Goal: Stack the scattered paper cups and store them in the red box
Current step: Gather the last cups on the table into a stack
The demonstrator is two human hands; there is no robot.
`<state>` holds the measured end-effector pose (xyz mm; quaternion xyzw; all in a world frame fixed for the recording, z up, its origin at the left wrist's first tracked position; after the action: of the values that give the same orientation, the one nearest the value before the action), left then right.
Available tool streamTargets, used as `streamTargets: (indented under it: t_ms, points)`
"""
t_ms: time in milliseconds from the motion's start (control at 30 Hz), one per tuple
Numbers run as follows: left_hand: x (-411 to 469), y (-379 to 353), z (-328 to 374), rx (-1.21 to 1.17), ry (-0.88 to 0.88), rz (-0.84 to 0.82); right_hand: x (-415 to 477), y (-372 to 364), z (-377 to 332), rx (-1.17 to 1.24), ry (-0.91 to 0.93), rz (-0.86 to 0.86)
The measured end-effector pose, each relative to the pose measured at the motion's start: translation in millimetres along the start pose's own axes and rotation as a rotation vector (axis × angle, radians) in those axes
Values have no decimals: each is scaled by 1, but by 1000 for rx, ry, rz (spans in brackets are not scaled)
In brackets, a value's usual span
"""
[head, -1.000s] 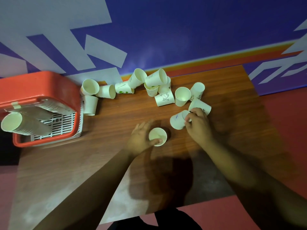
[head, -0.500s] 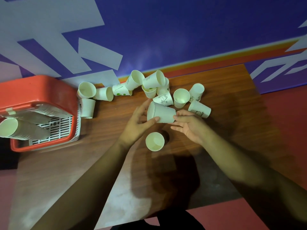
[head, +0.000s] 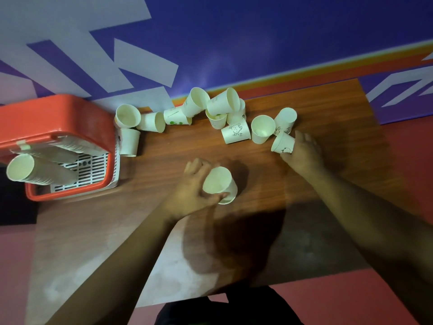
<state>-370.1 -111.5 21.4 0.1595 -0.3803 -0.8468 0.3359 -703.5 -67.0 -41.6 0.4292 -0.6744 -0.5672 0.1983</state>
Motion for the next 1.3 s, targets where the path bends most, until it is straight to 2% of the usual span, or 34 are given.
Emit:
streamTargets:
  t_ms: [100,233,333,433,500,567,667,733,800,933,1100,1200,1300]
  points:
    - [-4,-13,-7,107,-10,-20,0,-12,2,-66,5,-86]
    - [-9,-33,-14,141,62,-58,-17,-24,-8,-114,90,-106]
    - [-10,-46,-17,142,87,-113,-33,-28,-20,105,42,-205]
    - [-7,-52,-19,103,130,-126,-51,-23,-36,443,-63,-326]
    - [-3,-50,-20,72,141,-188,-65,-13,-50,656,-93,-351]
    - [5,-41,-26,-2,224,-251,-78,-7,-59,803,-82,-358]
    - [26,-14,-44,-166,418,-132,-95,-6,-66,952,-53,-383]
    - [50,5,-53,-92,389,-33,-106,-10,-73,1014,-15,-432]
    - [79,17,-55,3,323,-2,-118,-14,-80,1097,59,-461]
    - [134,15,-46,150,174,-117,-133,-19,-91,995,246,-465]
    - [173,-10,-44,233,104,-289,-139,-20,-107,842,337,-310]
    - [183,-25,-53,319,138,-383,-137,-29,-102,611,409,-193]
    - [187,-37,-61,311,177,-401,-141,-43,-96,480,532,46]
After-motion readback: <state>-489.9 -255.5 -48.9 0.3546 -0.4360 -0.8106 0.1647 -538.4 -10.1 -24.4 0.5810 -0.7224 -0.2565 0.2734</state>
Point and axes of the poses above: each hand's wrist, its own x-axis towards the middle knuckle, its own y-axis out of the back of the hand, z = x × y, the point moved 2 cm from there along x, towards the middle knuckle, and after that the axes turned 2 degrees about z, right-handed, at the moved point
